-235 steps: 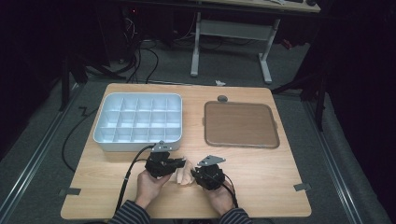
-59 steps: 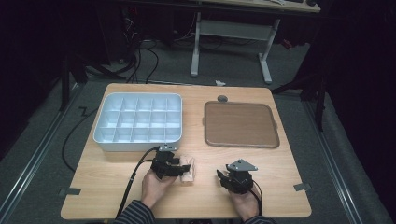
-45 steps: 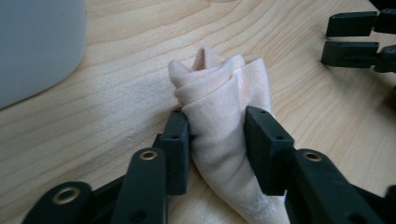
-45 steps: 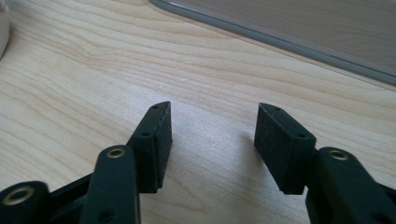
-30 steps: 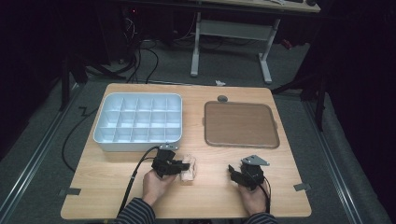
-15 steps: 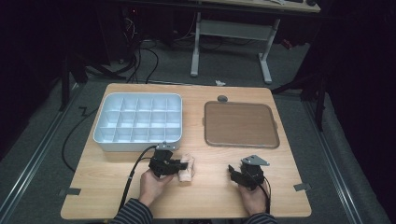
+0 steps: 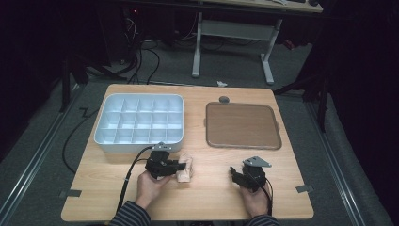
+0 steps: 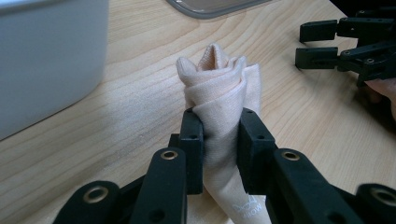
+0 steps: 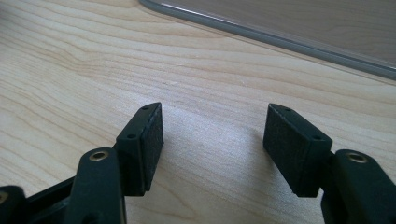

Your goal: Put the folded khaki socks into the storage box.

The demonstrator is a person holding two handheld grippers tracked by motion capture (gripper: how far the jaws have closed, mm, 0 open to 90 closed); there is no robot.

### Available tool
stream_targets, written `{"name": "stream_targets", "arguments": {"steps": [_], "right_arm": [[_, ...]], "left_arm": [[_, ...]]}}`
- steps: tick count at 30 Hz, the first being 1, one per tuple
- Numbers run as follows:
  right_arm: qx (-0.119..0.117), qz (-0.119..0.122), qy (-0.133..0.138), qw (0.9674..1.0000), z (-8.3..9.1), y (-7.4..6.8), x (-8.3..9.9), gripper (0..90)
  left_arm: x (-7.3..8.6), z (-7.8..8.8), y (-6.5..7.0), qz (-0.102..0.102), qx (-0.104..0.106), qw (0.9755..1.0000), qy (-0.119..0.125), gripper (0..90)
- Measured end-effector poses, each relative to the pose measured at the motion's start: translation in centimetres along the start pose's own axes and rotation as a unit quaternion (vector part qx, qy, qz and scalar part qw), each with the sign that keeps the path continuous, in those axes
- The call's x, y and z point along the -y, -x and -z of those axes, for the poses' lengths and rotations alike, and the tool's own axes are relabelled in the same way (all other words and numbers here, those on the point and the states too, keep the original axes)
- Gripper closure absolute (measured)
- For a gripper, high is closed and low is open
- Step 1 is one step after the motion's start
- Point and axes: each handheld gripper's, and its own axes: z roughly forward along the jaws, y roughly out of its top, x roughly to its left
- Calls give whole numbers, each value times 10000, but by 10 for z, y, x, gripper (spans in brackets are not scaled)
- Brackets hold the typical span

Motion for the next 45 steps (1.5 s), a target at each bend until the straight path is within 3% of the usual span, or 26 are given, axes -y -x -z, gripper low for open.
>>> {"name": "stream_targets", "arguments": {"steps": [45], "right_arm": [[8,-1,-4,10000,0,0,0,380]], "left_arm": [[3,37,-8,-33,-49,9998,208,747]]}}
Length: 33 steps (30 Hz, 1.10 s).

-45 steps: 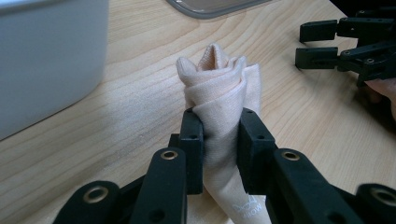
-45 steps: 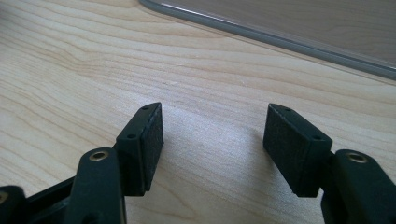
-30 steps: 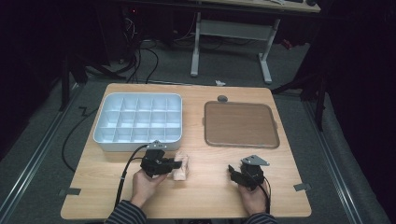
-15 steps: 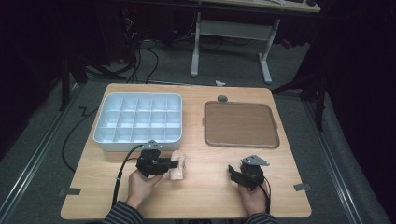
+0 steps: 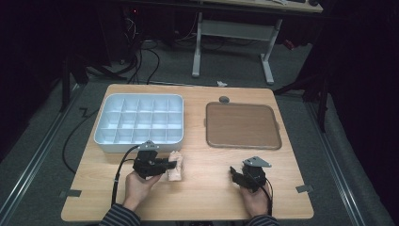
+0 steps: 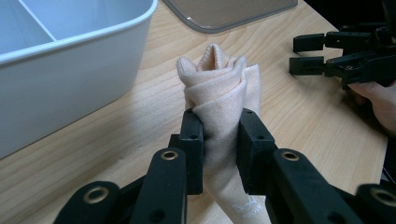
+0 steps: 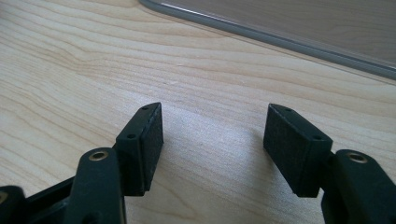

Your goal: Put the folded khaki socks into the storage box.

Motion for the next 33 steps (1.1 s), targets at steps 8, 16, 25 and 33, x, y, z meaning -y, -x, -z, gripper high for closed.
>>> {"name": "stream_targets", "arguments": {"steps": [8,16,25,33], "right_arm": [[-1,1,2,10000,0,0,0,380],[-10,5,0,10000,0,0,0,376],[-9,3,0,10000,0,0,0,376],[-13,5,-2,10000,0,0,0,367]], "left_arm": [[-1,7,1,-106,-68,9999,-39,747],[-5,19,-2,-119,-141,9998,4,747],[-5,23,-9,-205,-304,9993,-90,746],[-5,28,-11,-215,-331,9992,-23,746]]}}
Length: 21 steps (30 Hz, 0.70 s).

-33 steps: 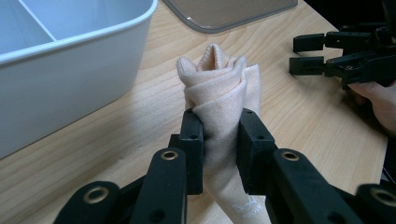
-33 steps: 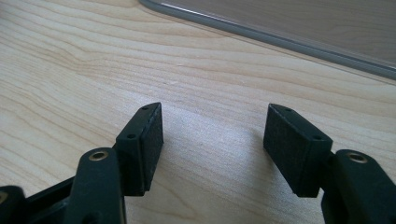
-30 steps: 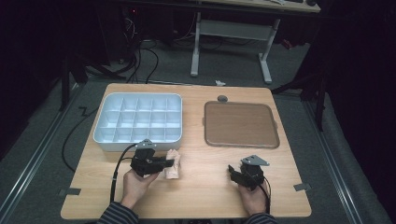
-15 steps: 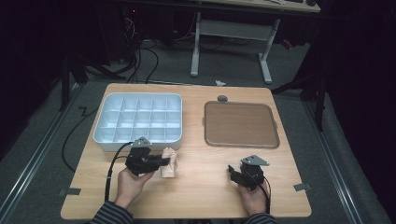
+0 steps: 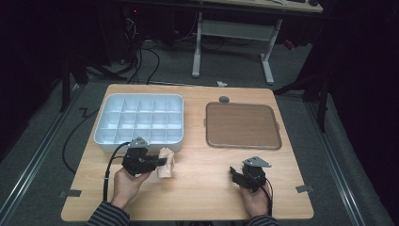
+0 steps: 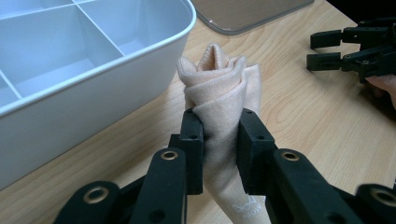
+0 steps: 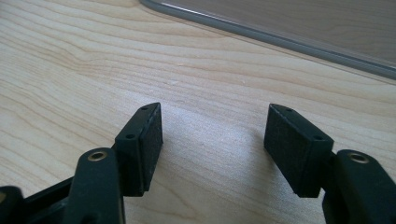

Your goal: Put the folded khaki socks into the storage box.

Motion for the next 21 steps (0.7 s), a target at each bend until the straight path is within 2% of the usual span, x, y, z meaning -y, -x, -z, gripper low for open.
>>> {"name": "stream_targets", "arguments": {"steps": [9,21], "right_arm": [[-16,33,-1,10000,0,0,0,363],[-17,33,-3,10000,0,0,0,362]], "left_arm": [[-1,10,-7,32,-95,9999,51,747],[-4,19,-12,101,-107,9998,159,747]]}}
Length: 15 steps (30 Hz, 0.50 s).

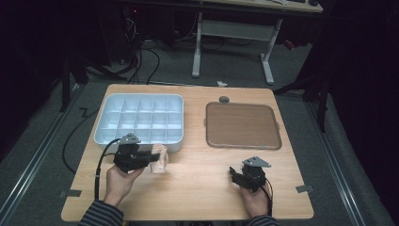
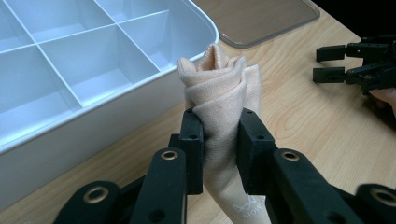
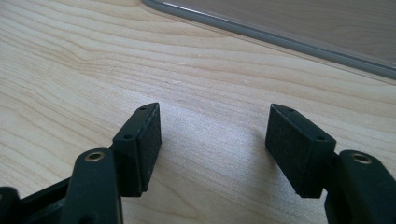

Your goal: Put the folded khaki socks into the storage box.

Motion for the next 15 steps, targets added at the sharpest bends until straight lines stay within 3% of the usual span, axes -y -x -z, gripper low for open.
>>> {"name": "stream_targets", "arguments": {"steps": [15], "right_arm": [[-1,-2,1,10000,0,0,0,362]], "left_arm": [[-3,12,-9,107,-71,9998,118,747]]}}
